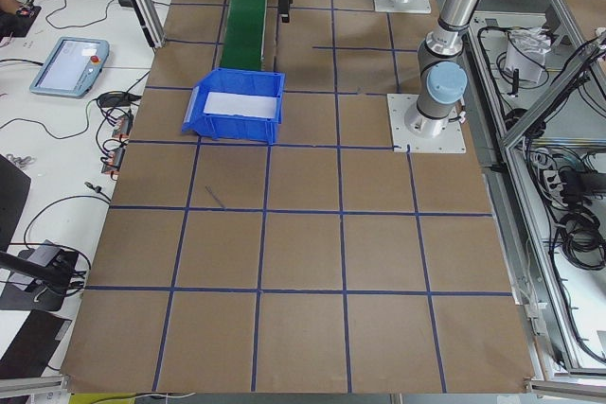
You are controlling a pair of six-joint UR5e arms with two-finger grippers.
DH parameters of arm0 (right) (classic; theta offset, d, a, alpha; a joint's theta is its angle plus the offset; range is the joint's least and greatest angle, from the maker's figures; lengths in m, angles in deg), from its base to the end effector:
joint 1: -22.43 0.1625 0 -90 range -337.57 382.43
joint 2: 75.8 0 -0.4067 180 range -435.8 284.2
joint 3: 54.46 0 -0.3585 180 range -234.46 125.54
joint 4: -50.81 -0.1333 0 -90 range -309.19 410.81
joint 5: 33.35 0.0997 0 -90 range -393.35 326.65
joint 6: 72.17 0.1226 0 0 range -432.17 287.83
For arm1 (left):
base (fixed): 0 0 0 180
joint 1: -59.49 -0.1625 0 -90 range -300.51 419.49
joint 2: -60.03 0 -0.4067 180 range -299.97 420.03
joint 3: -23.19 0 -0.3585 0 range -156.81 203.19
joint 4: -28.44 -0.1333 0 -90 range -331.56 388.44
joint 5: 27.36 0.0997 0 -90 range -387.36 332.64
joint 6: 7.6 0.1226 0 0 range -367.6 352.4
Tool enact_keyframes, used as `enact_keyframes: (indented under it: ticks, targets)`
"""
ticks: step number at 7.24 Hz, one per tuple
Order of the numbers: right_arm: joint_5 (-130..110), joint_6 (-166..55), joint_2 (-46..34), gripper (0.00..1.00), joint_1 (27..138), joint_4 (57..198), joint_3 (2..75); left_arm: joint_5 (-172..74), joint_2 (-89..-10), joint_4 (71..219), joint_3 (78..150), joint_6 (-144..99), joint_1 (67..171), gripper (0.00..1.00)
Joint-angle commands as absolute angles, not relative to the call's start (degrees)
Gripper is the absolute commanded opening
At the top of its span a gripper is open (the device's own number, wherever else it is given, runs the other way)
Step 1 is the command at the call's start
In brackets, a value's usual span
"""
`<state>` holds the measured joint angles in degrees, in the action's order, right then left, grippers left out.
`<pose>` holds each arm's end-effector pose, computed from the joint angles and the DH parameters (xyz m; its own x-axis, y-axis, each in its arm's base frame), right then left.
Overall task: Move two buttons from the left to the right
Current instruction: 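Release the yellow button into the bin beside the red button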
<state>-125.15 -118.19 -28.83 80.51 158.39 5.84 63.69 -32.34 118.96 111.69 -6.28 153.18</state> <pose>-0.2787 -0.6922 0.2623 -0.9677 -0.2407 0.0751 -0.2434 0.9695 -0.0289 -0.1612 -0.4626 0.4384 -0.9960 0.0878 -0.0178 0.0873 0.9959 0.0247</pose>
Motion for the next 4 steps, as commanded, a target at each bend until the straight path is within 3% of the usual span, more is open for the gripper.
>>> enact_keyframes:
  ticks: [1, 4]
  targets:
    - [-124.23, -113.69, -22.65, 0.92, 83.84, 151.04, 5.66, 63.69, -32.34, 118.89, 111.69, -6.28, 153.18, 1.0]
    - [-125.02, -102.62, -15.18, 1.0, 93.07, 138.92, 6.1, 63.78, -32.34, 119.06, 111.69, -6.28, 153.18, 1.0]
